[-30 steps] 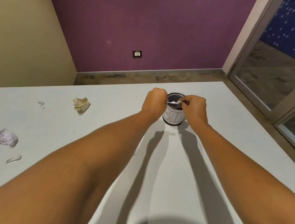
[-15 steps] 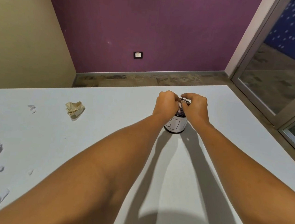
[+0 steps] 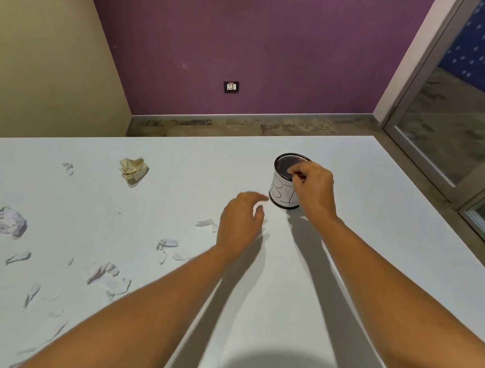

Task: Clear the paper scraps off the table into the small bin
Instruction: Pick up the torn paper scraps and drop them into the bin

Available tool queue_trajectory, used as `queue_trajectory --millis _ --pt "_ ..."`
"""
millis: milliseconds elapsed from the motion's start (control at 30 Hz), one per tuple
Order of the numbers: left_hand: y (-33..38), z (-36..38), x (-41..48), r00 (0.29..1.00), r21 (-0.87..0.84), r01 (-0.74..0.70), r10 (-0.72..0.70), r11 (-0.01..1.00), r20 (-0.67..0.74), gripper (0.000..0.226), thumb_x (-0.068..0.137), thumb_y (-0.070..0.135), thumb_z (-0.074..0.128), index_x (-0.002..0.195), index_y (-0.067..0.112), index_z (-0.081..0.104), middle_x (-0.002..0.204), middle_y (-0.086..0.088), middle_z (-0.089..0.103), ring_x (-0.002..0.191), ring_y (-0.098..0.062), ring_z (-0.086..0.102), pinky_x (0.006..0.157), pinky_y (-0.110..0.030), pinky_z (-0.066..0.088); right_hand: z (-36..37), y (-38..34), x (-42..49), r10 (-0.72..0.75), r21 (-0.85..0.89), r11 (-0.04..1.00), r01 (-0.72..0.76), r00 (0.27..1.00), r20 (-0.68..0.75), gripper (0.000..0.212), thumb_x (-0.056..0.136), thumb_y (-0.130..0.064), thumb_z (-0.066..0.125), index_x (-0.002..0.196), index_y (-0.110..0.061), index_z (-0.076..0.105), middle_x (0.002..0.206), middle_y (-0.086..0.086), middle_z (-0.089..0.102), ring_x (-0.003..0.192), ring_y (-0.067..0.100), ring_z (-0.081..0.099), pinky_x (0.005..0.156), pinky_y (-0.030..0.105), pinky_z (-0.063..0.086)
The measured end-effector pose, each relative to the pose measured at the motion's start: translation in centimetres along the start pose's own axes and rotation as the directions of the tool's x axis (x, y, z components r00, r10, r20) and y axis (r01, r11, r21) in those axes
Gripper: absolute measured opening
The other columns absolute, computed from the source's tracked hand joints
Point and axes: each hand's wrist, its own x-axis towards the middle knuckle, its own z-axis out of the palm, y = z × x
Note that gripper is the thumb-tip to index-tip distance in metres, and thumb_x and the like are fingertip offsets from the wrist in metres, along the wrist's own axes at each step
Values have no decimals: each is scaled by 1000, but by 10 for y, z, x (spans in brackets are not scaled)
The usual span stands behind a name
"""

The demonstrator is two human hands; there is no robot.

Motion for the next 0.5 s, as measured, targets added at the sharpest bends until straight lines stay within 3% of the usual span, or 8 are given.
queue_trajectory --millis 100,233,333,433,500 --pt "-21 -6 -40 1000 58 8 -7 998 -27 27 89 9 50 111 14 64 121 -1 65 113 -19 57 95 -28 40 5 -6 -24 -28 28 999 27 998 56 23 86 6 51 100 2 70 107 16 68 99 28 63 91 25 45" --pt "-56 -31 -68 994 234 63 -41 970 -97 26 89 10 52 111 13 65 123 -4 64 117 -22 57 103 -38 37 21 -10 -58 -13 74 997 2 988 154 25 85 9 49 96 3 70 104 16 69 94 26 64 80 15 41" --pt "-84 -54 -80 973 326 204 -153 923 -175 26 92 16 50 115 15 61 126 -2 61 120 -23 53 101 -40 33 38 -8 -83 -3 98 995 -20 975 223 26 85 9 47 94 0 70 103 14 69 92 25 65 81 22 47" --pt "-102 -65 -95 944 302 301 -240 904 -225 29 91 21 50 119 15 58 133 -4 56 127 -25 46 103 -45 31 58 -8 -105 42 125 988 -88 942 333 26 87 9 45 99 0 67 108 14 65 96 29 66 86 36 54" --pt "-107 -69 -106 944 318 303 -236 898 -232 37 90 32 47 122 16 56 137 -5 51 133 -24 40 107 -48 27 70 -8 -119 24 82 995 -63 914 406 27 87 6 47 109 -1 63 116 14 63 104 26 62 93 31 49"
